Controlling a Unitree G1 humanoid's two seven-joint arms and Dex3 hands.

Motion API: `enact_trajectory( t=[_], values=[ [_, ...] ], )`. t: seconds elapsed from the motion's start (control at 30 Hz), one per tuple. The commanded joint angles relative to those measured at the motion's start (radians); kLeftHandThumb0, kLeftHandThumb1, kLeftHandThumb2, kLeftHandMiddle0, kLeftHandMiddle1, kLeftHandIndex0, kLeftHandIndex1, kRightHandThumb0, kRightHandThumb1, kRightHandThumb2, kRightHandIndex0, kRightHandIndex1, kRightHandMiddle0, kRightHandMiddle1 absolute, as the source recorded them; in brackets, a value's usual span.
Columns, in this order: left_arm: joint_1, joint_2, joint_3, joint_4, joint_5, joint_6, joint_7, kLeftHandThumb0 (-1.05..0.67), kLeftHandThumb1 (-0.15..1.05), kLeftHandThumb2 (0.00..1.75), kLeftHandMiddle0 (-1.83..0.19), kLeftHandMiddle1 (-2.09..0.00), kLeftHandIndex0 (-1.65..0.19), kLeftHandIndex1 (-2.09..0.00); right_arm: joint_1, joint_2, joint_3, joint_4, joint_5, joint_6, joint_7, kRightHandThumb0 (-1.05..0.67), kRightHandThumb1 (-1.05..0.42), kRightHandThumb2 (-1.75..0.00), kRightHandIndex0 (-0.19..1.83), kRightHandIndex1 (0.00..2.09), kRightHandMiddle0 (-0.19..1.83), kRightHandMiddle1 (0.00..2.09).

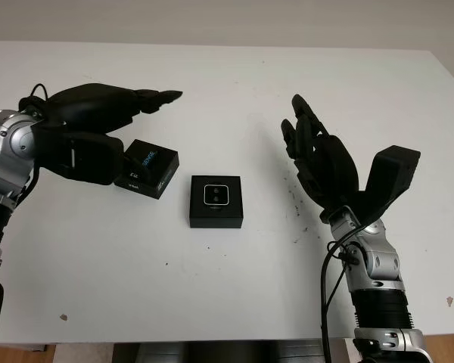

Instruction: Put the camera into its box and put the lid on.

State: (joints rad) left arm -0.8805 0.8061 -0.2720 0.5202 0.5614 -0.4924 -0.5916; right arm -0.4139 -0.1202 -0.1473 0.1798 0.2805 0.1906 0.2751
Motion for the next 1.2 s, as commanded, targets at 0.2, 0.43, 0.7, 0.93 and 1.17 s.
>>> enact_trajectory(
  t=[0.2, 0.43, 0.7, 0.93, 1.17],
  values=[
    [-0.018, -0.018, -0.070, 0.075, 0.093, -0.062, 0.083, -0.77, 0.84, 0.05, 0.07, -0.05, 0.15, -0.03, 0.011, -0.023, -0.011, -0.009, -0.008, -0.025, 0.003, -0.70, -1.05, -0.65, -0.04, 0.07, -0.02, 0.07],
    [-0.032, -0.019, -0.128, 0.110, 0.228, -0.036, 0.154, -0.74, 0.84, 0.05, 0.09, -0.05, 0.18, -0.04, 0.016, -0.024, -0.003, -0.013, -0.014, -0.036, 0.013, -0.70, -1.05, -0.65, -0.04, 0.06, -0.03, 0.06],
    [-0.049, -0.029, -0.144, 0.186, 0.286, 0.011, 0.255, -0.68, 0.83, 0.05, -0.01, -0.08, 0.09, -0.08, 0.021, -0.023, 0.007, -0.015, -0.021, -0.043, 0.013, -0.69, -1.05, -0.64, -0.05, 0.06, -0.02, 0.06],
    [-0.066, -0.021, -0.158, 0.244, 0.301, 0.013, 0.292, -0.66, 0.85, 0.06, -0.08, -0.08, 0.02, -0.10, 0.026, -0.025, 0.016, -0.029, -0.029, -0.029, 0.008, -0.68, -1.05, -0.63, -0.05, 0.06, -0.02, 0.06],
    [-0.069, -0.027, -0.147, 0.256, 0.269, 0.045, 0.275, -0.59, 0.86, 0.06, -0.13, -0.08, -0.05, -0.11, 0.031, -0.026, 0.028, -0.051, -0.043, -0.008, -0.006, -0.67, -1.05, -0.64, -0.05, 0.06, -0.01, 0.06]
  ],
)
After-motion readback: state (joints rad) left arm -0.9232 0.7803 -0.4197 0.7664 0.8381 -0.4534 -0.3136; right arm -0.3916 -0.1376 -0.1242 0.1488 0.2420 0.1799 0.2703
